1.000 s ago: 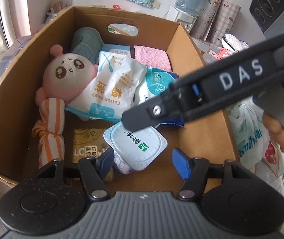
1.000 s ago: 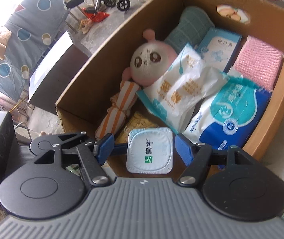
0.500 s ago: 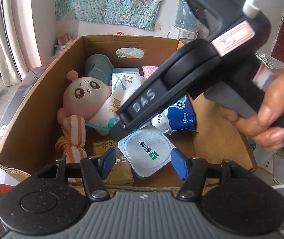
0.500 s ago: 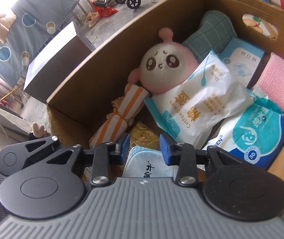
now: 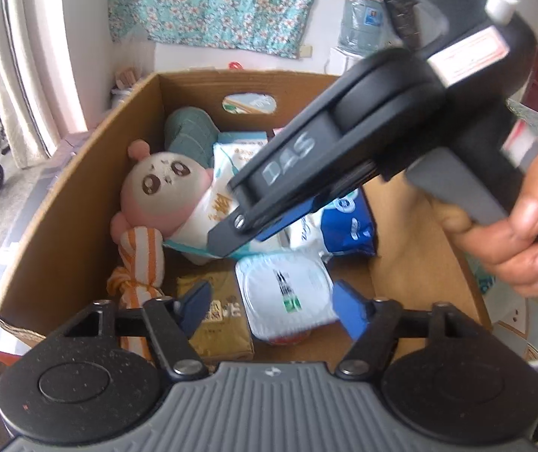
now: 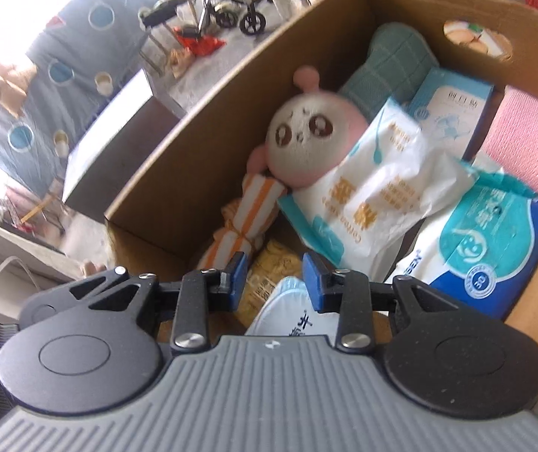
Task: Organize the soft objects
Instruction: 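Lower the yogurt cup into the box and open the right gripper, then move the left tool from the box toward the green floral scrunchie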
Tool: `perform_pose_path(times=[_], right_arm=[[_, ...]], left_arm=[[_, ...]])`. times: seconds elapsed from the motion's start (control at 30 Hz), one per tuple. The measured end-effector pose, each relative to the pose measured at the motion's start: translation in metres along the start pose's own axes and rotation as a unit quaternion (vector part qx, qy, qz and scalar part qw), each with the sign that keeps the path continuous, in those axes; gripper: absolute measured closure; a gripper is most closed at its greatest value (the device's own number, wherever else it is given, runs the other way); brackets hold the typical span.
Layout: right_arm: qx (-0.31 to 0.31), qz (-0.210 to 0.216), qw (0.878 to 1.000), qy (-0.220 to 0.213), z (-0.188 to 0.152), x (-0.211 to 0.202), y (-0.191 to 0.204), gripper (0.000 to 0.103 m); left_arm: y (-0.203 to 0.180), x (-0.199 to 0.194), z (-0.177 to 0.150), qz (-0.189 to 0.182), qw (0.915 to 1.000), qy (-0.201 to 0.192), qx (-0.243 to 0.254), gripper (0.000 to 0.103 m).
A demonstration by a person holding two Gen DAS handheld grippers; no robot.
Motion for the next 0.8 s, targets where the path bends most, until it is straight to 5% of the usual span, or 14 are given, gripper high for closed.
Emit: perform_pose_path(times=[0.4,0.8], right_arm=[[0.004,-0.008,0.998,-0.068,-0.007,-0.054,-0.007,0.059],[-0.024,-0.040,0.998,-0.053,-0.014,-0.050,-0.005,0.054]], left_arm=[[-0.002,-0.003,0.006,0.014,0.9996,-0.024,-0.007,0.017],[-0.014,0.001,0.002,-0.002,0.9997,-0.006,0.025,0.015]])
Point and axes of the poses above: each gripper's, at about its wrist camera, not at the fingertips, and x roughly the way its jaws point, y to its left, z to its top, the point moved 4 cm from there along x, roughly the way its jaws point, and after that the axes turned 3 degrees about -y, right-handed, at the moved point
